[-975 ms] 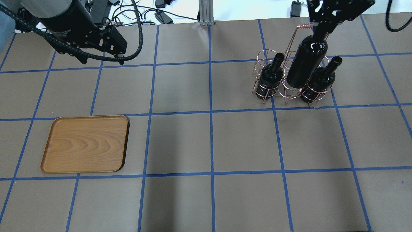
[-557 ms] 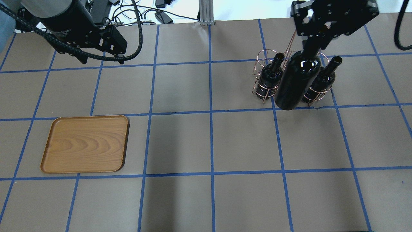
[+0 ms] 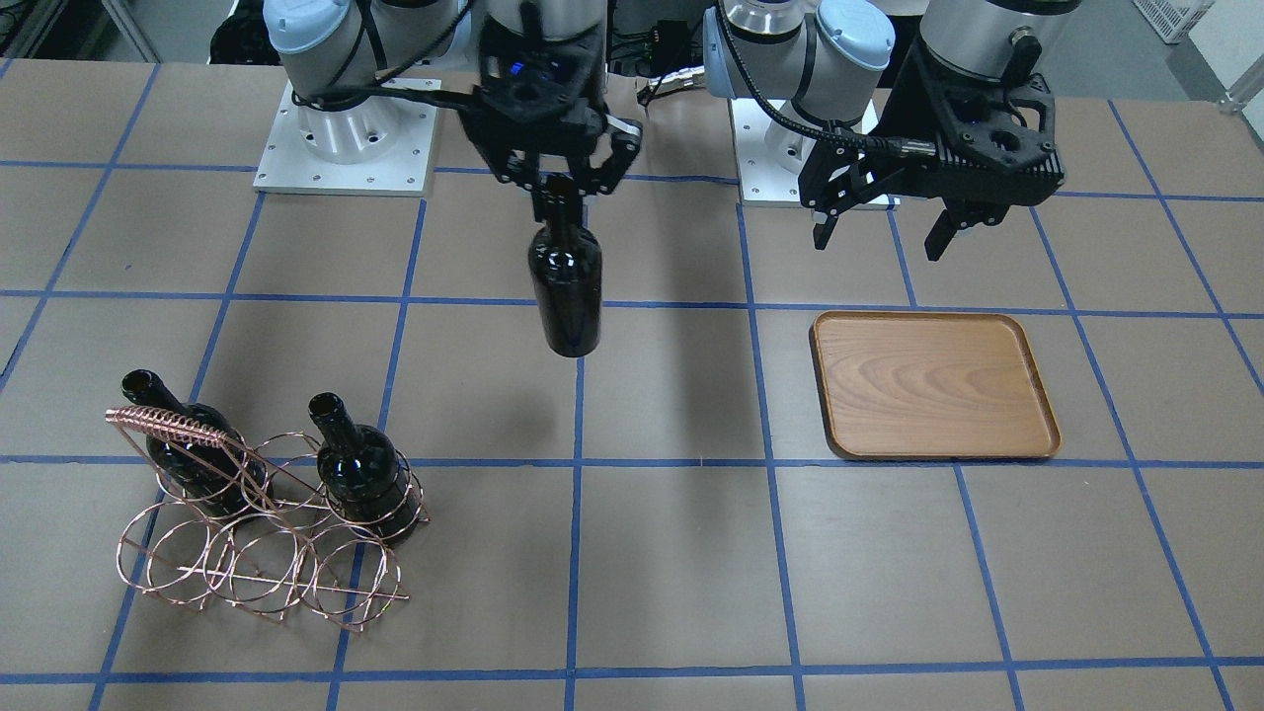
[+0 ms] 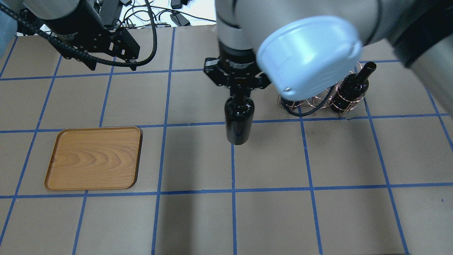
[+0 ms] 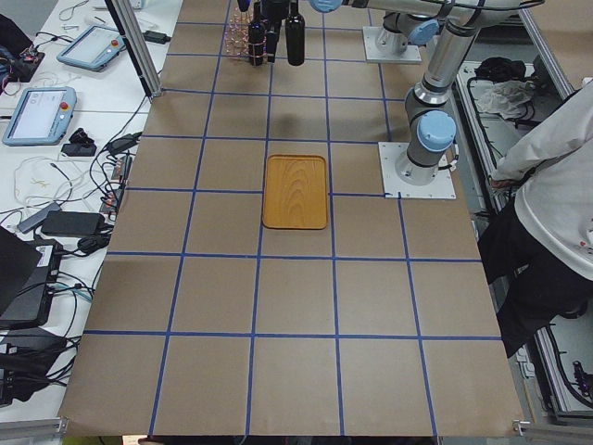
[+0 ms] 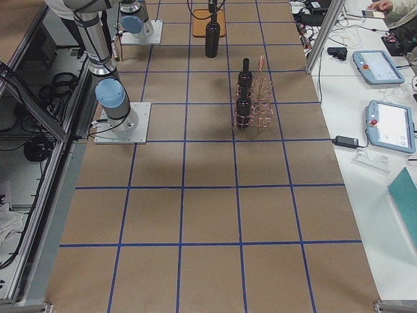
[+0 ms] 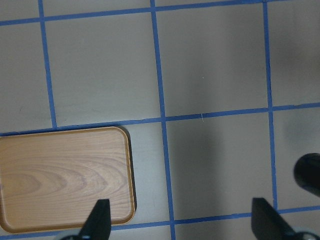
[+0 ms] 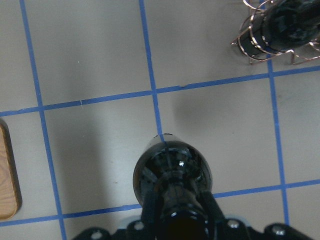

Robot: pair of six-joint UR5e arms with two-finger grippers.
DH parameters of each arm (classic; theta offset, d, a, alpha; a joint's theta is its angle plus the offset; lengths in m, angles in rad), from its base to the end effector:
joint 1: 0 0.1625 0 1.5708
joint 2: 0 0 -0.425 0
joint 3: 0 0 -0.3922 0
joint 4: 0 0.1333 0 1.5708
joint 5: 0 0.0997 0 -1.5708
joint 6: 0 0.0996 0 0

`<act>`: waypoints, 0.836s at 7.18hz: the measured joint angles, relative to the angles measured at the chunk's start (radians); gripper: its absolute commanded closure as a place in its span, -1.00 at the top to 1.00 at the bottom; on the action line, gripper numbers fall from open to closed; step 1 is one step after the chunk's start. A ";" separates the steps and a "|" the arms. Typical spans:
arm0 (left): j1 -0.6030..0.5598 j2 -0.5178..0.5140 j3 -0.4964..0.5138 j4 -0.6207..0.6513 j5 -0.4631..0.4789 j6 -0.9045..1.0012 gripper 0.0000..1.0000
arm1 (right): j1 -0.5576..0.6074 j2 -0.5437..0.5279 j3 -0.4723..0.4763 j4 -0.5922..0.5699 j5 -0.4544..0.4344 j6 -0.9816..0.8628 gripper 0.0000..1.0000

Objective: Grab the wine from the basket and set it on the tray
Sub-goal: 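Carry the bottle toward the tray and stand it upright on the table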

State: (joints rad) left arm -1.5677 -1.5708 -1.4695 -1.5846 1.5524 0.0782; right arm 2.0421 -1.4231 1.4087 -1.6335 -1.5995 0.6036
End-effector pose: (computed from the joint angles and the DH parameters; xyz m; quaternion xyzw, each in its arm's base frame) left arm -0.1336 -0.4986 0.5367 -0.0379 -0.9983 0.0441 0.0074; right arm 0.3713 -0.4413 0.4969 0.0666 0.9969 -0.0404 0.0074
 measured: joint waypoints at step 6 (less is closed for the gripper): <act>0.000 0.000 0.000 0.001 0.000 0.000 1.00 | 0.107 0.172 0.036 -0.178 -0.008 0.100 0.33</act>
State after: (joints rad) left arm -1.5677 -1.5708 -1.4695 -1.5839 1.5524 0.0782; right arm 2.1490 -1.2514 1.4447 -1.8119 -1.6077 0.7038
